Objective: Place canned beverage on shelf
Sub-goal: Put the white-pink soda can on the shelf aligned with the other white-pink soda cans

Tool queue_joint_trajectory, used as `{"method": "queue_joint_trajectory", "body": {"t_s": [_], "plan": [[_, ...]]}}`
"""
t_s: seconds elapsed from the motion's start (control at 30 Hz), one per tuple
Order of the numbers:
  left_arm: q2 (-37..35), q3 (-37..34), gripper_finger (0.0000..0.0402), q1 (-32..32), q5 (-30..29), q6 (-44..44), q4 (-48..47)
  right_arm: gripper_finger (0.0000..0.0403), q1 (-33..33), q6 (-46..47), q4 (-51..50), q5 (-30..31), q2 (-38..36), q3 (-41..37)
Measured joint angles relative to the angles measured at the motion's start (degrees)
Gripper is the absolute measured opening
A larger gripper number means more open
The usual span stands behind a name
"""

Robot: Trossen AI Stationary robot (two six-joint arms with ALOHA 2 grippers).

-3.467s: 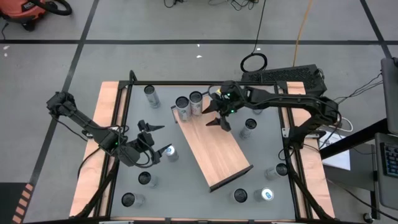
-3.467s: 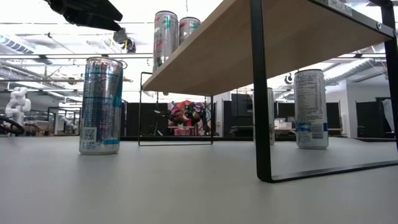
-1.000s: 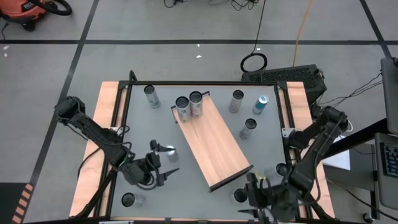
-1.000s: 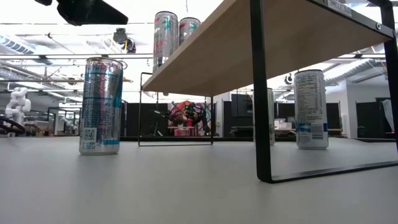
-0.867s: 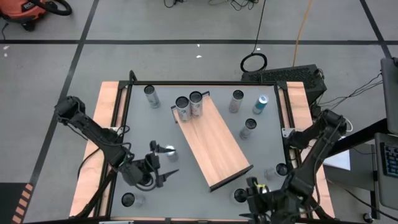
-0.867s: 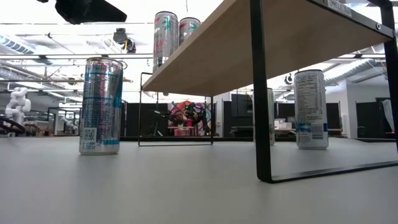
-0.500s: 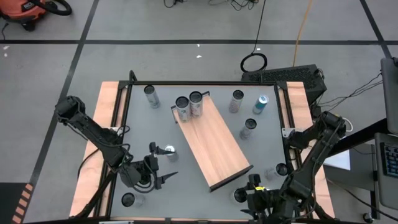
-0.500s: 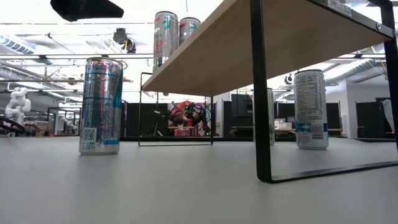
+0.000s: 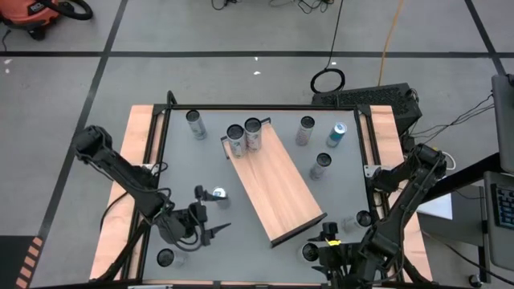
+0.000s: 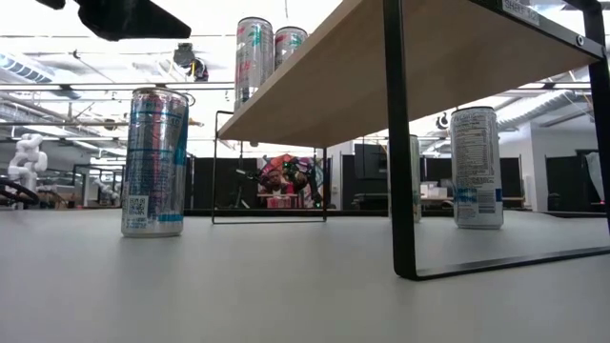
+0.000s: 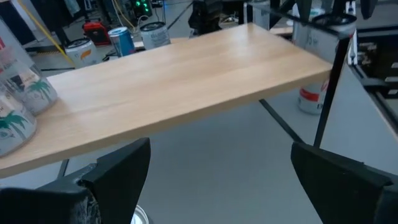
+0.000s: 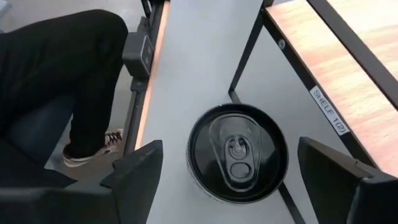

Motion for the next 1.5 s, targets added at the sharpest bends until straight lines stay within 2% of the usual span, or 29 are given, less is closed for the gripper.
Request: {"method": "queue_joint_trajectory", "body": {"t_s": [0.43,0.9,1.2,1.5], "plan": [[2.0,0.0,0.0388,0.0,0.0,0.2,2.5,0.0306,-0.1,-1.1,5.7,0.0,0.1,-4.4],[2.0,0.0,0.0388,0.0,0.0,0.2,3.0,0.0260,-0.5,-1.7,11.5,0.0,0.0,-7.7],[2.0,0.0,0.0388,0.0,0.0,0.2,3.2,0.0246,-1.6,-1.9,12.8,-0.2,2.2,-7.7],[2.0,0.0,0.0388,0.0,0.0,0.1,3.5,0.0211,-2.0,-1.9,14.8,-1.8,2.8,-7.7]]}}
